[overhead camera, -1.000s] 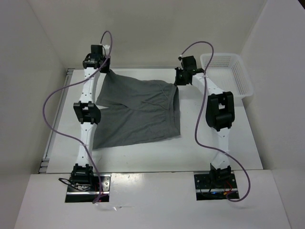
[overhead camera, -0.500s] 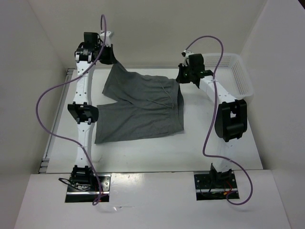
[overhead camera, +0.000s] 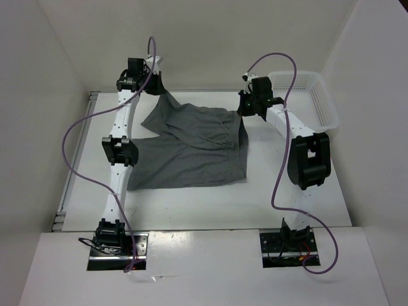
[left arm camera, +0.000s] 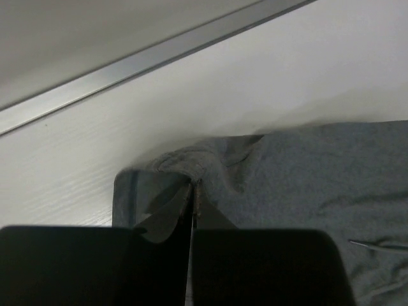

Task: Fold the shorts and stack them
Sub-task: Fold the shorts

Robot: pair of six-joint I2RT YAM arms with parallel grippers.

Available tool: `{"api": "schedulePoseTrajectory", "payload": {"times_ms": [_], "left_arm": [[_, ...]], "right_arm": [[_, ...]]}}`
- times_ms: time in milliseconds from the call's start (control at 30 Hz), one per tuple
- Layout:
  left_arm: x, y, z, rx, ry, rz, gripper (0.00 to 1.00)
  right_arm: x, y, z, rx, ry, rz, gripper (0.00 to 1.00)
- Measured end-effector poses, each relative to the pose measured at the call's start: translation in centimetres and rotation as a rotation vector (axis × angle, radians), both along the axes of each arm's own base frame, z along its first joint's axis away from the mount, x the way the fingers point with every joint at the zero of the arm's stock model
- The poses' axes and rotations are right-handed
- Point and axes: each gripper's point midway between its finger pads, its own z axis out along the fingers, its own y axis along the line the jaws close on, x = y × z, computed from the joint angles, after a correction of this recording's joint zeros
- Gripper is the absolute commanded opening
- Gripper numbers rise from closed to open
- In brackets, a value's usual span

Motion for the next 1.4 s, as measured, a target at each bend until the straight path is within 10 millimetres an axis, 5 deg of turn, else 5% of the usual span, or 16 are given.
{"api": "schedulePoseTrajectory", "payload": {"times_ms": [133, 367, 567, 700, 800, 900, 1000, 1133, 1367, 1400], "left_arm": [[0.4, 0.2, -2.4, 0.061, 0.037, 0.058, 0.0], [-0.8, 1.3, -1.7, 0.168, 0.082, 0.159, 0.0], [-8.7, 4.3, 1.0, 0.199, 0.25, 0.192, 0.0], [-11.9, 7.0, 4.0, 0.232, 0.203, 0.27, 0.0], [-14.5, 8.7, 4.0, 0.276, 0.186, 0.334, 0.0], [-18.3, 10.0, 1.3, 0.33, 0.217, 0.381, 0.0], [-22.0, 10.6, -2.1, 0.372, 0.287, 0.395, 0.0], [-26.4, 11.1, -4.8, 0.404, 0.356, 0.395, 0.0], [-31.4, 10.8, -3.4, 0.377, 0.314, 0.387, 0.1], [-32.3, 10.7, -3.6, 0.374, 0.317, 0.38, 0.12]], "right_arm": [[0.1, -0.1, 0.0, -0.007, -0.002, -0.003, 0.0], [0.1, -0.1, 0.1, -0.008, -0.007, -0.001, 0.0], [-0.2, -0.1, 0.5, -0.009, -0.02, 0.003, 0.0], [-1.3, 0.5, 2.3, -0.004, -0.055, 0.021, 0.0], [-1.5, 1.3, 3.9, 0.009, -0.098, 0.042, 0.0], [-2.4, 2.0, 4.3, 0.005, -0.117, 0.067, 0.0], [-4.9, 2.8, 3.6, -0.025, -0.121, 0.105, 0.0], [-11.6, 4.5, 2.8, -0.035, -0.102, 0.202, 0.0], [-18.8, 7.6, 3.5, 0.034, -0.083, 0.31, 0.06], [-19.9, 7.9, 2.8, 0.046, -0.061, 0.317, 0.25]]}}
